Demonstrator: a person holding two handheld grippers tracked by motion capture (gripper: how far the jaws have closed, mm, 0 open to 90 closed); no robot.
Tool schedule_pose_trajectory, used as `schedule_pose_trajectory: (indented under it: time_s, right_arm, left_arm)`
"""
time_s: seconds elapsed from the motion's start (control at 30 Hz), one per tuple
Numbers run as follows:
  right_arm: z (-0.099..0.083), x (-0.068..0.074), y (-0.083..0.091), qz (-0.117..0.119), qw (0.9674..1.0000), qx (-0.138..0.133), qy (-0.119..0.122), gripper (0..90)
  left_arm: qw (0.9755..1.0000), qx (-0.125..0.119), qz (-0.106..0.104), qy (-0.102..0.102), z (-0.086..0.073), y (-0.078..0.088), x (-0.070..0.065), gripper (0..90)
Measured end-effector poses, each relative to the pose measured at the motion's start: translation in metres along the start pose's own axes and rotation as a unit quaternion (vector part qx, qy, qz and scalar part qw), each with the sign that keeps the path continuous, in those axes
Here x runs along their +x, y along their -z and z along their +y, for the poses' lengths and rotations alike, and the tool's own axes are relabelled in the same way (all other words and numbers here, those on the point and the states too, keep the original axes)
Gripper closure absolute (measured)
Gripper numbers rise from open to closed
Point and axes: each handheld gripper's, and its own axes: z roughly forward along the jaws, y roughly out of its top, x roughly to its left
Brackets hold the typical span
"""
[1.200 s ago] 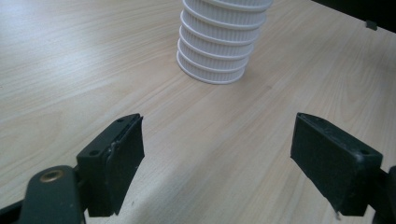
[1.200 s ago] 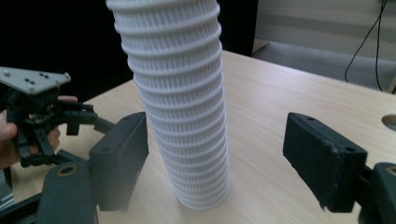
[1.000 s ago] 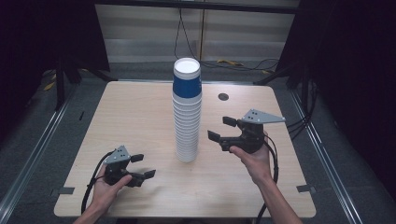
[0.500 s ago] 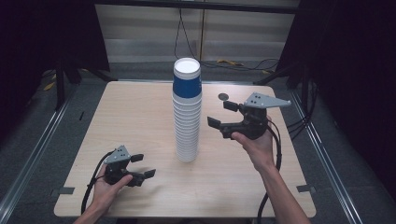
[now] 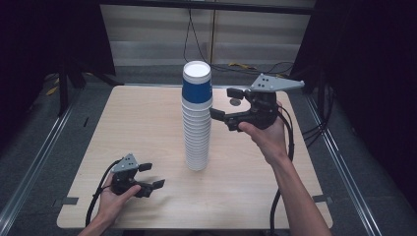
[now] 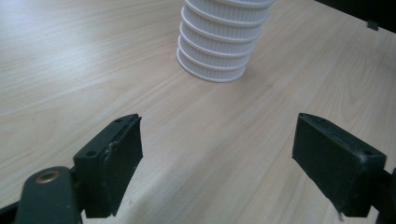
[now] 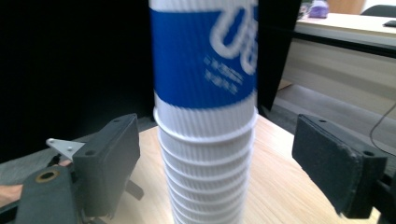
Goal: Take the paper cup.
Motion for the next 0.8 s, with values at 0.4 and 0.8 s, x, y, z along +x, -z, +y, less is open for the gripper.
schedule_pose_trajectory:
  time_s: [0.4,0.8]
  right_arm:
    - [0.035,-0.002,-0.022,0.015,0.9993,0.030,0.014,15.2]
    - [0.048,-0.005,-0.046,0.023,0.9989,0.038,0.012,15.7]
  left_arm:
    - [1.0000,0.003,-0.001,0.002,0.000,0.001,0.000,16.0]
    - [1.0000,0.005,-0.001,-0.001,0.000,0.001,0.000,16.0]
